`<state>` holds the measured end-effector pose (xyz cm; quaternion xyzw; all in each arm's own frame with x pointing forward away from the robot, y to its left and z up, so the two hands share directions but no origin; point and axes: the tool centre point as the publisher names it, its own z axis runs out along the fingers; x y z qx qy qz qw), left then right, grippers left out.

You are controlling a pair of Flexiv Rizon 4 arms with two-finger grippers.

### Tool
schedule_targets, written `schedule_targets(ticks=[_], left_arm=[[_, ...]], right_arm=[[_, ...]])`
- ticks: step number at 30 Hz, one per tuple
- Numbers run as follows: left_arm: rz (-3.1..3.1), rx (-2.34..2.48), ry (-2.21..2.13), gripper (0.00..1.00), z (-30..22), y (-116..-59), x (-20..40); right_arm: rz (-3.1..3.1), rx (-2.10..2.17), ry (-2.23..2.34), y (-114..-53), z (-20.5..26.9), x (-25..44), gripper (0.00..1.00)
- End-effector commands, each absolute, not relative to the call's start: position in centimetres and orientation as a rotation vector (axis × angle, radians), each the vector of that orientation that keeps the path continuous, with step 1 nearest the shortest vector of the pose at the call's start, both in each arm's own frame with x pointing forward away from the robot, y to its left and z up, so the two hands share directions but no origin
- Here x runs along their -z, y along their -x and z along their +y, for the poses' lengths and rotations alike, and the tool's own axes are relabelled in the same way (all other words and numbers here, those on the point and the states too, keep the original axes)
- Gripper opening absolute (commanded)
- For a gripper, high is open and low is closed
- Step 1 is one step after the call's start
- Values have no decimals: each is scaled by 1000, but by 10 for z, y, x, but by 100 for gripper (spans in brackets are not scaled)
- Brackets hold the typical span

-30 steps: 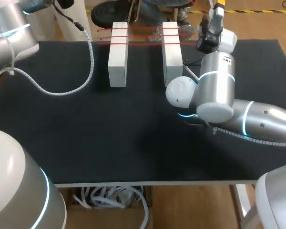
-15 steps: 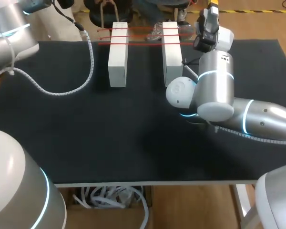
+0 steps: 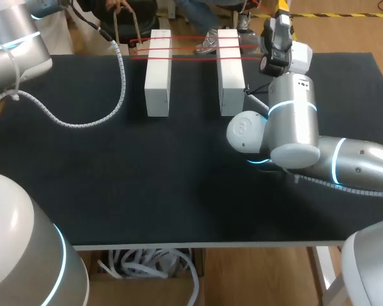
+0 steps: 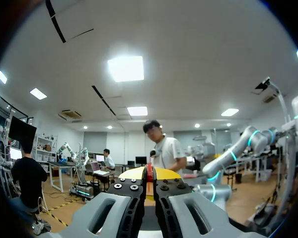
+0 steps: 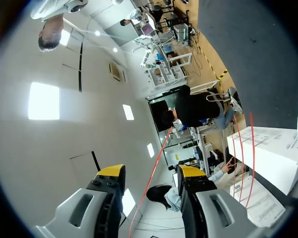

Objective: Grab the tape and strap the tape.

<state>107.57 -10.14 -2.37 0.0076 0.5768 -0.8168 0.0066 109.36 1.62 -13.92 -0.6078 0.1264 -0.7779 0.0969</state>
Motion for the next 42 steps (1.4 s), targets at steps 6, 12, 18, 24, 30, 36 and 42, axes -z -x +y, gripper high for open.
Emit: schedule_targets(ticks=[6,12,18,24,30,36,42], left_arm=[[1803,2555,-23,0,-101,-1075,24],[1803,2555,-23,0,-101,-1075,24],[1803,2555,-23,0,-101,-1075,24],[1803,2555,-23,0,-101,-1075,24],[1803,2555,-23,0,-101,-1075,24],[1803,2555,-23,0,-101,-1075,24],[1803,2555,-23,0,-101,-1075,24]], right_arm=[[350,2299,1812,-1091,9,134,35],[333,2308,1803,-1091,10,132,39],[322,2313,1801,-1093,13,132,21],[319,2317,1798,-1093,15,131,0],[310,2328,1795,-1094,16,131,0],[280,2336,1803,-1094,16,132,0],[269,2338,1815,-1093,16,134,0]])
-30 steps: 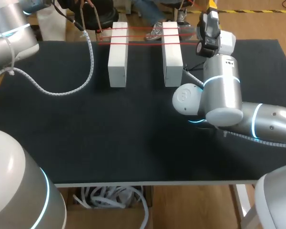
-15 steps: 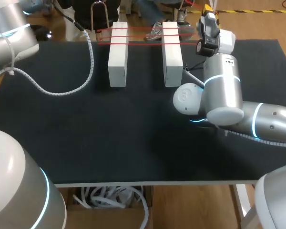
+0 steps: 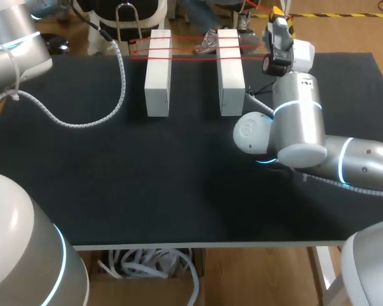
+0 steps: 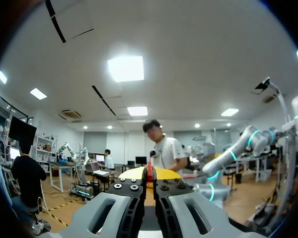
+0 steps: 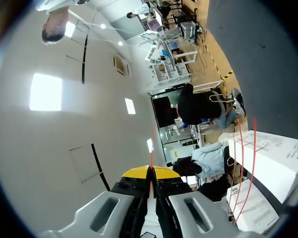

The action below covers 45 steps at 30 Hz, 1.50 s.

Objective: Grab the tape and strap the tape.

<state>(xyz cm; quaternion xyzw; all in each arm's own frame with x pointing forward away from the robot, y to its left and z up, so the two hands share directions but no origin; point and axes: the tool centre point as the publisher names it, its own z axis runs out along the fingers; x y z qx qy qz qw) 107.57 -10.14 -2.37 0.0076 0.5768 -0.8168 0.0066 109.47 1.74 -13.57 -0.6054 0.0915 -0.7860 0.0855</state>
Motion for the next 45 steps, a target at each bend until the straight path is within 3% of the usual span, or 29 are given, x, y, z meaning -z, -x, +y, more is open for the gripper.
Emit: schedule_targets(ticks=[1,18,35,45], left_arm=[[1803,2555,-23,0,-101,-1075,24],[2417,1792,-52,0,-87,-1078,37],[2377,1842,-11,0,-82,-1080,41],[2652,1492,-336,0,-101,-1086,25]], right_arm=[[268,2341,1815,-1093,16,134,0],[205,2358,1878,-1089,9,137,0],[86,2379,1886,-1092,13,140,0],[-15,2381,1894,-1093,18,143,0]])
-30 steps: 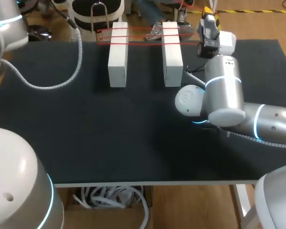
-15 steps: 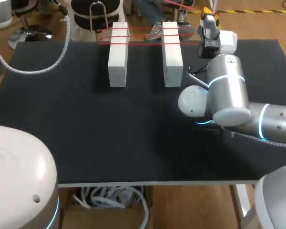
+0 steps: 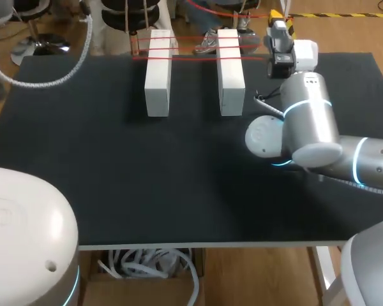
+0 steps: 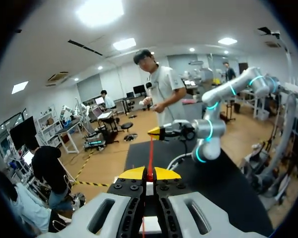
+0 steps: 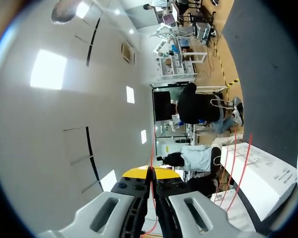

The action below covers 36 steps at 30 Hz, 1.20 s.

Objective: Grab the tape and strap the tape.

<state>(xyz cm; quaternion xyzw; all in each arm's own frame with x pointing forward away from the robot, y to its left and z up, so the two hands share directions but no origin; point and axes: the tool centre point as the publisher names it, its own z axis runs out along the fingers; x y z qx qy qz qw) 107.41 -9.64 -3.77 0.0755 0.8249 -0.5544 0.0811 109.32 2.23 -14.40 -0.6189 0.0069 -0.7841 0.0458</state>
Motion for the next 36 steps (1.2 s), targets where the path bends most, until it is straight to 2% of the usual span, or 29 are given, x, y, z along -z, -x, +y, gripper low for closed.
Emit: schedule_targets(ticks=[1,5,23,28,36], left_arm=[[2698,1468,-349,0,-102,-1086,24],[2781,1345,-391,0,-105,-1088,25],[2751,1356,-366,0,-106,-1092,27],[2861,1047,-235,0,-97,-1096,22],[3010,734,-311,0,-107,-1094,30]], right_arm=[[-21,2377,1896,-1093,19,143,0],[-48,2371,1899,-1093,20,144,0],[-158,2390,1842,-1094,29,146,0],[-213,2386,1853,-1093,31,148,0],[-308,2383,1865,-1091,34,151,0]])
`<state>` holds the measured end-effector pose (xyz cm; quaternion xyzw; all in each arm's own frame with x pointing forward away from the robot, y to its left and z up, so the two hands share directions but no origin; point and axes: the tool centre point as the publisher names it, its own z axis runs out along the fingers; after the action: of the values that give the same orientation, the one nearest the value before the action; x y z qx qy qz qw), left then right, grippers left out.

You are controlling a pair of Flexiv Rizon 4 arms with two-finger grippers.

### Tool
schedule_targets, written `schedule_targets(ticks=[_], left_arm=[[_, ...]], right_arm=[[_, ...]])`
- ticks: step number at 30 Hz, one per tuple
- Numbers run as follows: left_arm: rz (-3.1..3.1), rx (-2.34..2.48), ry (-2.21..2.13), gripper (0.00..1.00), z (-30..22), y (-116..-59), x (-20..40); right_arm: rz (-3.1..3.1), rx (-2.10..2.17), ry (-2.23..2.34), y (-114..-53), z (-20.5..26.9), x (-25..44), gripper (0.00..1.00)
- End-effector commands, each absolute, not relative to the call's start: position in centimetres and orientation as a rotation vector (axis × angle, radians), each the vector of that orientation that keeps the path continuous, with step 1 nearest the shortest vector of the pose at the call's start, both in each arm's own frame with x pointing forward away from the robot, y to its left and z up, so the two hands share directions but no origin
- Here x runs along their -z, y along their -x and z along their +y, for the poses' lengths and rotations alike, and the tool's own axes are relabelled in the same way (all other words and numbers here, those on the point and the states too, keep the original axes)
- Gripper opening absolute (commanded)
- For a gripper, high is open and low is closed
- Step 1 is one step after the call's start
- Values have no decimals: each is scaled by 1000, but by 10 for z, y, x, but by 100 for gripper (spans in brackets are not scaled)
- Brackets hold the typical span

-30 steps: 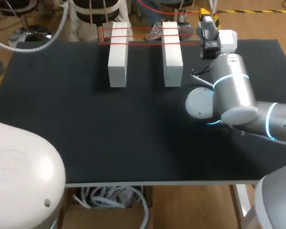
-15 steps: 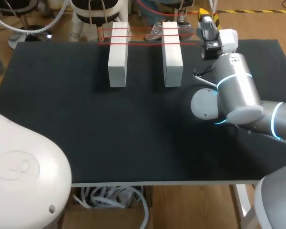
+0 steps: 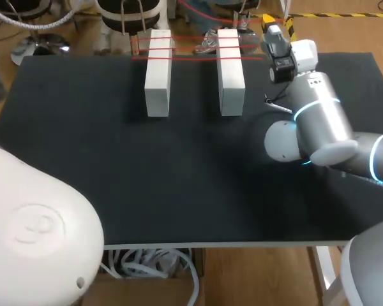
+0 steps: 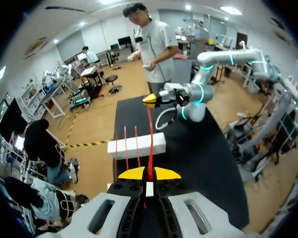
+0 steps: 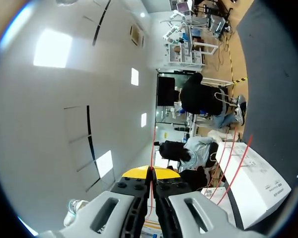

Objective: Grab the tape and strap the tape.

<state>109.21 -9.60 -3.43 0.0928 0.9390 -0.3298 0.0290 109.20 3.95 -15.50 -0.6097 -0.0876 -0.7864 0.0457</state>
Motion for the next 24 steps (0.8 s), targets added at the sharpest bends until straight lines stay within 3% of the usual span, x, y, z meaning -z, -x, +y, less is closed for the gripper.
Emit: schedule_targets(ticks=[1,24], left_arm=[[3024,709,-304,0,-108,-1094,31],[3009,731,-306,0,-111,-1095,45]], right_arm=[[-316,2381,1869,-1091,34,151,0],[-552,2358,1846,-1100,49,153,0]])
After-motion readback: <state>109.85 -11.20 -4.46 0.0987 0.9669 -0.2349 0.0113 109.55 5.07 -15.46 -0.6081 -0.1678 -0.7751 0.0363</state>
